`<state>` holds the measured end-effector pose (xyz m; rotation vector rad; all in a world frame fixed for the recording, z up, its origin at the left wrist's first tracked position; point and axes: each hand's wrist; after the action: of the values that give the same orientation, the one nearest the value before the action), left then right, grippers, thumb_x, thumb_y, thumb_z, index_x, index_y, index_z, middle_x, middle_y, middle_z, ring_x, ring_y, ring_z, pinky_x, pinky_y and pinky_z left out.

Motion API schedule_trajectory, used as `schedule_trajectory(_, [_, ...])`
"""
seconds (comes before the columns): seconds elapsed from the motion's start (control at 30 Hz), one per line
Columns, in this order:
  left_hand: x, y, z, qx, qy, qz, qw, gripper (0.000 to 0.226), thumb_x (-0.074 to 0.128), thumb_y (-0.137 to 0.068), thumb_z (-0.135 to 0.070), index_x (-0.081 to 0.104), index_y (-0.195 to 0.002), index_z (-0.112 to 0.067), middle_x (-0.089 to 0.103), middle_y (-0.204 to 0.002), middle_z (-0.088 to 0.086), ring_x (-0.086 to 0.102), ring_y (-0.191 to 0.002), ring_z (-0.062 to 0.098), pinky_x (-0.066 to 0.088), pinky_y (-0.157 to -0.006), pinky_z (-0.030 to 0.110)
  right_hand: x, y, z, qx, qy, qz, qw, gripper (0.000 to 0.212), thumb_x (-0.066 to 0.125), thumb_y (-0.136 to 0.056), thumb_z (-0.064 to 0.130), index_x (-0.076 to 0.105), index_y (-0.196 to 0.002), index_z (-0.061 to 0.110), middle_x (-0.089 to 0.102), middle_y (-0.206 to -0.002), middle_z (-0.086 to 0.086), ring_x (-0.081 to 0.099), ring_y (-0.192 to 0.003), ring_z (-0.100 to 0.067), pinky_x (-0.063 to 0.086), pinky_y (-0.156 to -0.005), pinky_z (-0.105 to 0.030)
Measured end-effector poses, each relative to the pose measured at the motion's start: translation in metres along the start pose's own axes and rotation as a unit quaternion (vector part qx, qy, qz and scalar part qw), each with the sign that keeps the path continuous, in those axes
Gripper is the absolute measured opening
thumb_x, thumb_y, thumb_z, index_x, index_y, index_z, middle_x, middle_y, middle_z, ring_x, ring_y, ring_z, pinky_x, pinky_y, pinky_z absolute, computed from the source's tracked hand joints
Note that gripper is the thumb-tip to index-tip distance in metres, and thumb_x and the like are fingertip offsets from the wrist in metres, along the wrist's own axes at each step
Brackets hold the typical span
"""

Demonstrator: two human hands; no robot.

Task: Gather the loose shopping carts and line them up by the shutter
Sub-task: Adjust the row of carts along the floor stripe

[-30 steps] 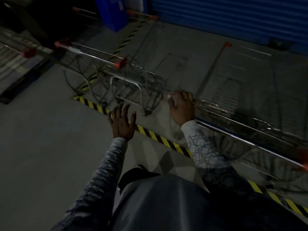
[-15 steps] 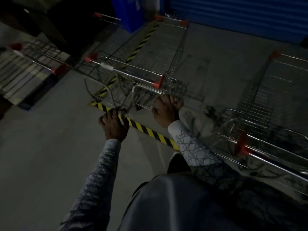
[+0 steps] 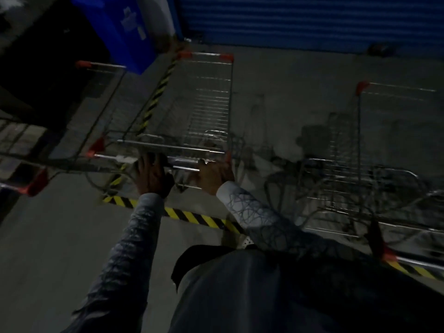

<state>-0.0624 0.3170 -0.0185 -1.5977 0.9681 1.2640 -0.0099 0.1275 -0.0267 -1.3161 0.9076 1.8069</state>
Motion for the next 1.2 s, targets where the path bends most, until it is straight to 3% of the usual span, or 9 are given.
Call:
schedule_trajectory(0.1, [0.004, -0.034, 0.009, 0.028, -0.057, 0.085, 0.994, 0.050, 0.077, -0.076, -0.025, 0.061, -0.119, -0.006, 0.056, -0.123, 0.026, 0.050, -0.116, 0.044, 0.034, -0.106, 0.057, -0.007, 0.001, -0.014, 0.058, 0.031, -0.039, 0.997, 0.093, 0.003, -0.086, 0.086, 0.072, -0.120, 0.033, 0.075, -0.110, 0.002, 0.065, -0.114, -0.024, 0.011, -0.121, -0.056])
schedule_trajectory(0.17, [-0.003, -0.045, -0.001, 0.035, -0.085, 0.163, 0.982, 0.045, 0.071, -0.083, -0.033, 0.063, -0.119, -0.007, 0.063, -0.121, 0.022, 0.058, -0.114, 0.041, 0.045, -0.100, 0.049, -0.014, 0.008, -0.030, 0.108, 0.024, -0.052, 0.992, 0.092, -0.005, -0.091, 0.077, 0.071, -0.122, 0.037, 0.076, -0.108, -0.001, 0.064, -0.115, -0.024, 0.015, -0.122, -0.051])
schedule_trajectory(0.4, [-0.005, -0.021, -0.038, 0.205, -0.107, 0.263, 0.937, 0.037, 0.056, -0.086, -0.043, 0.068, -0.115, -0.023, 0.069, -0.117, 0.010, 0.064, -0.108, 0.035, 0.049, -0.088, 0.040, 0.013, 0.051, -0.065, 0.274, 0.025, -0.085, 0.958, 0.063, 0.023, -0.098, 0.048, 0.076, -0.105, 0.014, 0.075, -0.105, -0.012, 0.066, -0.114, -0.029, 0.034, -0.117, -0.049])
schedule_trajectory(0.5, [-0.002, -0.012, -0.044, 0.246, -0.094, 0.256, 0.930, 0.033, 0.059, -0.085, -0.039, 0.069, -0.111, -0.022, 0.069, -0.111, 0.008, 0.065, -0.104, 0.033, 0.047, -0.084, 0.037, 0.011, 0.082, -0.058, 0.318, 0.062, -0.155, 0.933, 0.057, 0.028, -0.099, 0.037, 0.077, -0.086, 0.011, 0.076, -0.084, -0.010, 0.072, -0.094, -0.030, 0.032, -0.118, -0.047])
schedule_trajectory(0.6, [-0.002, -0.006, -0.057, 0.282, -0.076, 0.266, 0.919, 0.037, 0.061, -0.087, -0.039, 0.067, -0.118, -0.021, 0.068, -0.114, 0.009, 0.064, -0.107, 0.033, 0.048, -0.087, 0.037, 0.025, 0.102, -0.025, 0.309, 0.048, -0.183, 0.932, 0.048, 0.035, -0.097, 0.041, 0.073, -0.086, 0.015, 0.070, -0.082, -0.010, 0.067, -0.086, -0.036, 0.043, -0.099, -0.054])
schedule_trajectory(0.73, [-0.004, -0.017, -0.082, 0.305, -0.071, 0.315, 0.896, 0.055, 0.070, -0.082, -0.053, 0.065, -0.121, -0.015, 0.064, -0.127, 0.011, 0.059, -0.119, 0.033, 0.047, -0.098, 0.040, 0.048, 0.111, -0.004, 0.249, -0.019, -0.270, 0.930, 0.053, 0.062, -0.086, 0.063, 0.071, -0.103, 0.013, 0.064, -0.104, -0.010, 0.051, -0.105, -0.032, 0.033, -0.094, -0.045])
schedule_trajectory(0.87, [0.001, -0.037, -0.082, 0.284, -0.104, 0.343, 0.889, 0.071, 0.063, -0.079, -0.067, 0.061, -0.129, -0.017, 0.061, -0.132, 0.009, 0.057, -0.122, 0.031, 0.046, -0.101, 0.040, 0.053, 0.125, -0.035, 0.259, -0.060, -0.267, 0.926, 0.063, 0.067, -0.079, 0.067, 0.068, -0.108, 0.012, 0.061, -0.107, -0.012, 0.056, -0.106, -0.038, 0.042, -0.093, -0.048])
schedule_trajectory(1.07, [0.008, -0.041, -0.108, 0.300, -0.111, 0.266, 0.909, 0.067, 0.063, -0.082, -0.063, 0.062, -0.125, -0.012, 0.064, -0.126, 0.012, 0.060, -0.114, 0.033, 0.047, -0.093, 0.038, 0.024, 0.111, -0.091, 0.294, -0.060, -0.229, 0.926, 0.051, 0.055, -0.076, 0.062, 0.067, -0.090, 0.014, 0.065, -0.092, -0.011, 0.058, -0.088, -0.034, 0.037, -0.075, -0.037])
schedule_trajectory(1.2, [0.010, -0.049, -0.136, 0.282, -0.114, 0.264, 0.915, 0.062, 0.062, -0.082, -0.062, 0.063, -0.122, -0.015, 0.066, -0.120, 0.010, 0.062, -0.110, 0.031, 0.048, -0.091, 0.039, -0.021, 0.083, -0.112, 0.392, 0.043, -0.007, 0.919, 0.036, 0.061, -0.071, 0.056, 0.069, -0.089, 0.026, 0.070, -0.102, -0.002, 0.061, -0.107, -0.035, 0.033, -0.102, -0.053])
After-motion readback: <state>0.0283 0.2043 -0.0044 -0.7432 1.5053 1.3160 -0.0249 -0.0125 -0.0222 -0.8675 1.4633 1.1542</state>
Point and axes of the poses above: each hand's wrist, its own y-axis away from the middle knuckle, its own x-axis out of the palm, z = x × y
